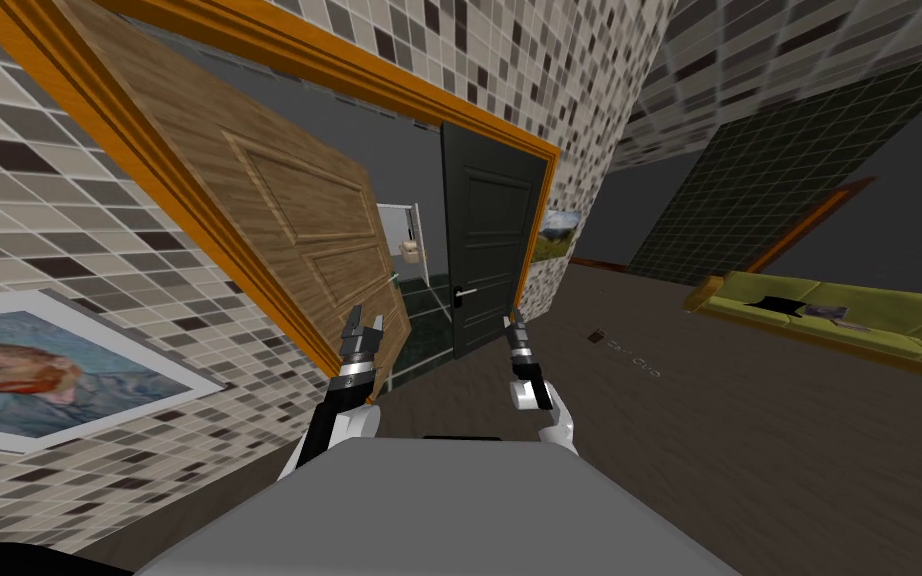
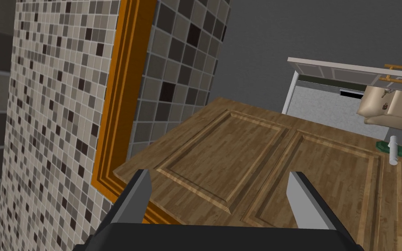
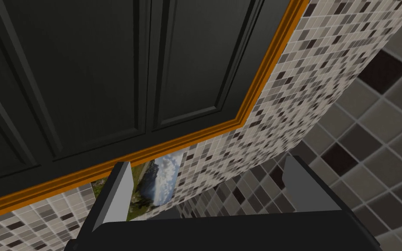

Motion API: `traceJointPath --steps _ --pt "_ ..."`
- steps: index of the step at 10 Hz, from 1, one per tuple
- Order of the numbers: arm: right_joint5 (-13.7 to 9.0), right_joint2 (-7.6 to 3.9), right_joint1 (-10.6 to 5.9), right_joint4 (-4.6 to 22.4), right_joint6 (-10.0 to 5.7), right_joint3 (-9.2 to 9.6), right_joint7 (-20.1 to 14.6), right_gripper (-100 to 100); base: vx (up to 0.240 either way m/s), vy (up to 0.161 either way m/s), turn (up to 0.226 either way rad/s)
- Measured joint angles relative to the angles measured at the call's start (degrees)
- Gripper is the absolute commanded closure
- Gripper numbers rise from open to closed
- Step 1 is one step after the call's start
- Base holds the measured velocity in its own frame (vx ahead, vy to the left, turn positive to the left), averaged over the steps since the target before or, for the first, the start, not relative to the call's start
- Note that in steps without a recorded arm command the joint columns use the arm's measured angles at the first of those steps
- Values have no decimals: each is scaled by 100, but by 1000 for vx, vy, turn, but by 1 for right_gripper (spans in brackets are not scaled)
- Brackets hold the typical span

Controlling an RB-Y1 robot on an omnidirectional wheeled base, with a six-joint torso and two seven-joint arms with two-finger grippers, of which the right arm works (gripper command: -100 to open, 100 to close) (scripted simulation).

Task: Push the door open

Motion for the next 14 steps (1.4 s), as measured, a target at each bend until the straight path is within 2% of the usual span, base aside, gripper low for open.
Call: traceJointPath --steps 3,5,6,8,10,11,13,14 --pt "-25 4 -291 437 70 98 14 -100 71 -47 33" --pt "-44 14 -546 783 125 150 26 -100 67 -47 42" --pt "-43 33 -602 915 130 175 42 -100 44 -36 42" --pt "-56 60 -819 1264 169 240 64 -100 60 -42 36" --pt "-69 54 -910 1497 176 296 62 -100 66 -39 33" --pt "-83 54 -1056 1667 198 323 59 -100 57 -48 26" --pt "-94 100 -1270 2018 222 351 84 -100 71 -57 46" --pt "-98 117 -1346 2130 282 398 99 -100 55 -43 22"
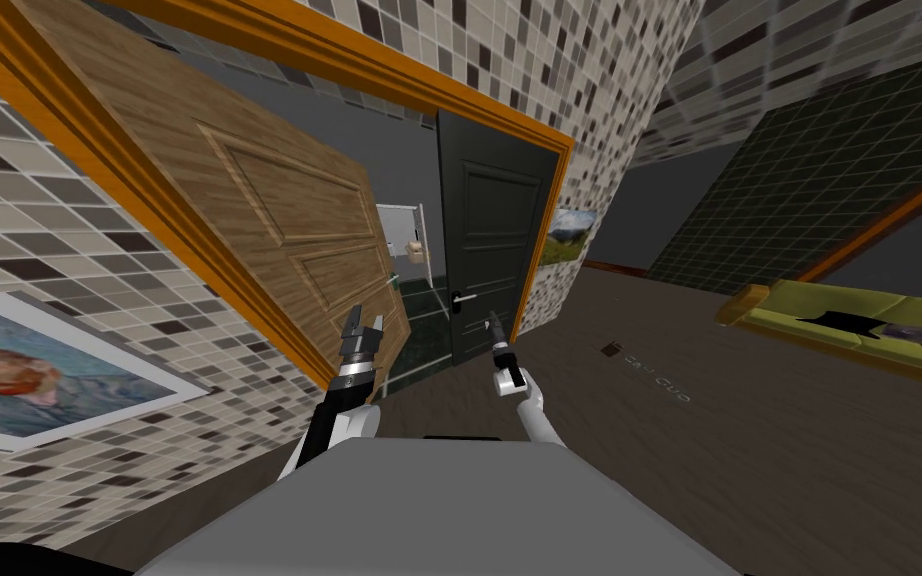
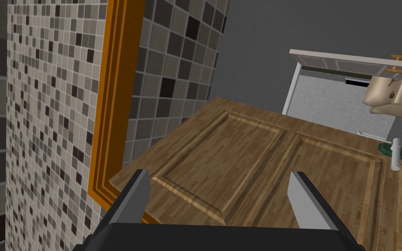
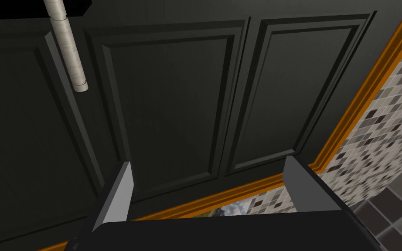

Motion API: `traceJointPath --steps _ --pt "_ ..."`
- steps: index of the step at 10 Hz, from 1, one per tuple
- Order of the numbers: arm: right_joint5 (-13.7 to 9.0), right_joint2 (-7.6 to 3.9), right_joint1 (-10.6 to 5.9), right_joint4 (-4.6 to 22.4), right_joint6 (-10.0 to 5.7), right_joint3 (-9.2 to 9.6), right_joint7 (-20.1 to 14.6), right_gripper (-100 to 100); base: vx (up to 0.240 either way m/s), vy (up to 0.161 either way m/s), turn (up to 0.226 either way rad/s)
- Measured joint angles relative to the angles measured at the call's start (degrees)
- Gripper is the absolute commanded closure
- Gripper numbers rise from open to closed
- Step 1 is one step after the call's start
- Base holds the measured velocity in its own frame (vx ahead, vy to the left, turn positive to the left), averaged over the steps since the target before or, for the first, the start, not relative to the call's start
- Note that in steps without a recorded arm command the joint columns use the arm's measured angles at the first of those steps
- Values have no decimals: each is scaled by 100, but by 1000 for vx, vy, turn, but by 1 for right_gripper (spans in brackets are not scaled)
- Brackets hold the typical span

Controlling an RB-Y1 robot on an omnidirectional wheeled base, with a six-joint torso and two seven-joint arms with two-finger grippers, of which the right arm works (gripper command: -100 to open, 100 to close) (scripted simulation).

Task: Push the door open

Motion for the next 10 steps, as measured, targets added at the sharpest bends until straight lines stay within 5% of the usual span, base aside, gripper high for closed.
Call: traceJointPath --steps 10 --pt "-75 114 -882 1458 106 249 33 -100 64 -46 37"
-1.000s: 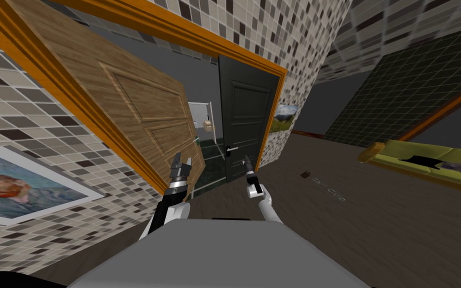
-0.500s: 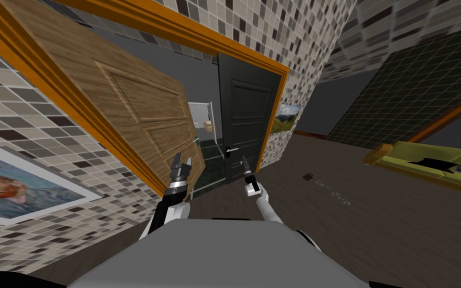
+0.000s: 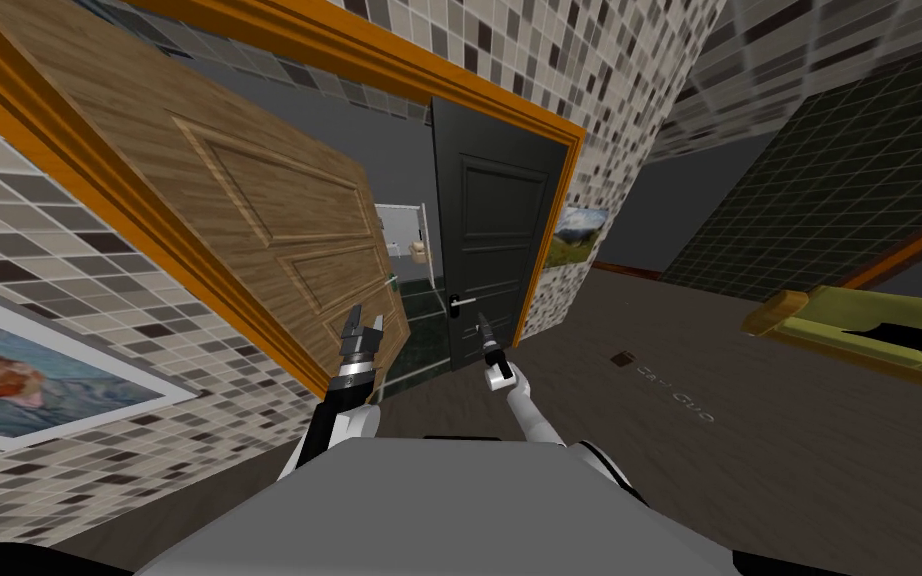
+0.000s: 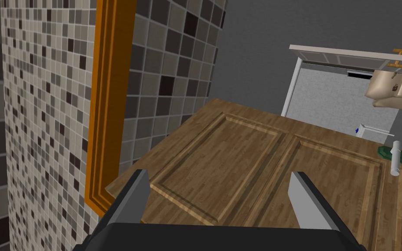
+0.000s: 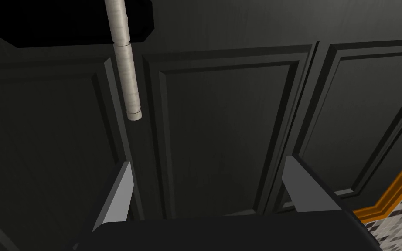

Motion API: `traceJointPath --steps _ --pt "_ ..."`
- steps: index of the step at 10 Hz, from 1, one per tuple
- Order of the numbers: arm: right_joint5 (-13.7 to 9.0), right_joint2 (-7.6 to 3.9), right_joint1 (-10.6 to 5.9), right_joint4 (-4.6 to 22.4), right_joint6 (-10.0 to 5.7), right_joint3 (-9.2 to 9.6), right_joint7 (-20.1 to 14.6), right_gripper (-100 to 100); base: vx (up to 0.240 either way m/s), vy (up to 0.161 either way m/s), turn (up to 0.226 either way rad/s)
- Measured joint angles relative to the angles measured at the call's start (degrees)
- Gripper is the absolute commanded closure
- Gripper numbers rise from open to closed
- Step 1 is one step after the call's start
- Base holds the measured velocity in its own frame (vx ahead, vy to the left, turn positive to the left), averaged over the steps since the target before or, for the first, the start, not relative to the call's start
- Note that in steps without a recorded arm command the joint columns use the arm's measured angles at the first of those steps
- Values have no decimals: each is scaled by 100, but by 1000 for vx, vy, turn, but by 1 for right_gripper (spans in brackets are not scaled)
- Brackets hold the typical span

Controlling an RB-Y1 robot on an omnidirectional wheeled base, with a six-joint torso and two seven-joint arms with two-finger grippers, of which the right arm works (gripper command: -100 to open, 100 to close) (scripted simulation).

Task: Push the door open

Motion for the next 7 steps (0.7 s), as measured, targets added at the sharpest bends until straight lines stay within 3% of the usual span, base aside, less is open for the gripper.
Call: traceJointPath --steps 1,2,7 --pt "-16 12 -157 245 -1 22 -11 -100 95 -66 40" --pt "-14 47 -178 274 80 70 6 -100 60 -43 10" --pt "-45 153 -580 912 163 176 36 -100 70 -41 31"
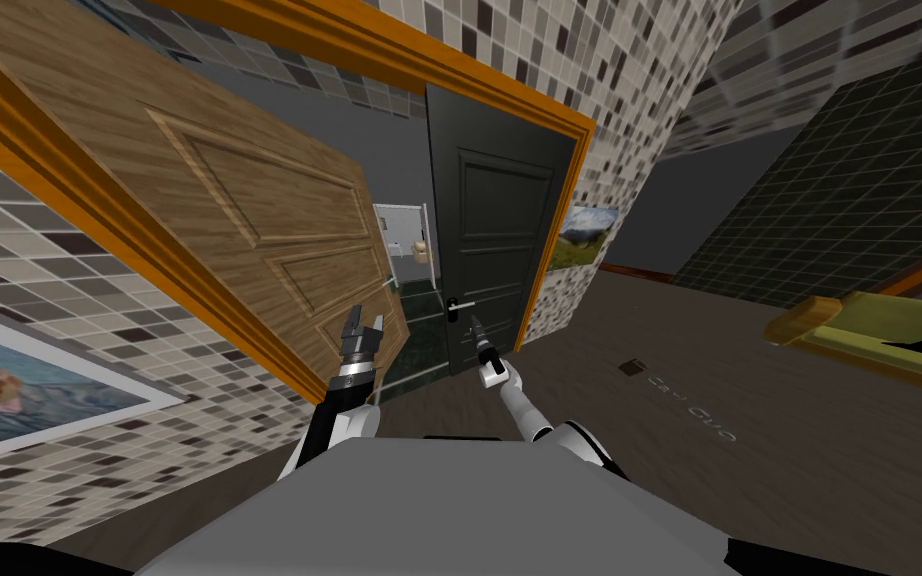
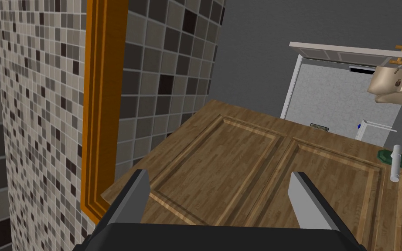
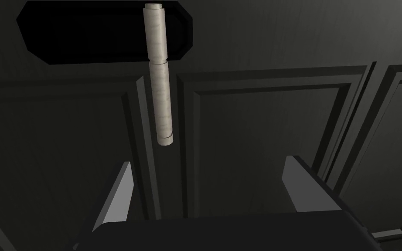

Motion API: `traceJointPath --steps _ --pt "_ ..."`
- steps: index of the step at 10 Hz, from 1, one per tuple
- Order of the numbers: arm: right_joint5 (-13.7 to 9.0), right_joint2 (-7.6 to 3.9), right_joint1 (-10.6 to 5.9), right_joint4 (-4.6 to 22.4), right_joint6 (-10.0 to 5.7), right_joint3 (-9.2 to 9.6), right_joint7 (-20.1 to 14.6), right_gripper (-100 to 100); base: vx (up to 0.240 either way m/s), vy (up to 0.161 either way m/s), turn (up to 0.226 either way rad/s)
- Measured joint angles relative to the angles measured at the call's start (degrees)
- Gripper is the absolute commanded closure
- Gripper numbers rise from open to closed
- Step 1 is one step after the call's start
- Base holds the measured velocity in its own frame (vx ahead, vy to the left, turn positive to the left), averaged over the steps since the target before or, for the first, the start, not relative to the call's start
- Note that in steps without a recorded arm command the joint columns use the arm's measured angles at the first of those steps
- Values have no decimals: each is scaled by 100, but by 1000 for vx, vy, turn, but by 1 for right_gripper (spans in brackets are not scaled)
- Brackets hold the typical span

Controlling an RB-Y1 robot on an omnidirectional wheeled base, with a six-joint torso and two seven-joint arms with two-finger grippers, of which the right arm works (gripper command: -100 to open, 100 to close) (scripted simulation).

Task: Push the door open

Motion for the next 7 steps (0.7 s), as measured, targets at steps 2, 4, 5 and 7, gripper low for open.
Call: traceJointPath --steps 2,4,5,7 --pt "-5 39 -88 159 40 40 13 -100 50 -35 14" --pt "-22 83 -275 458 13 55 16 -100 70 -45 31" --pt "-35 108 -400 652 9 76 13 -100 111 -59 44" --pt "-41 157 -498 791 85 129 19 -100 58 -36 11"
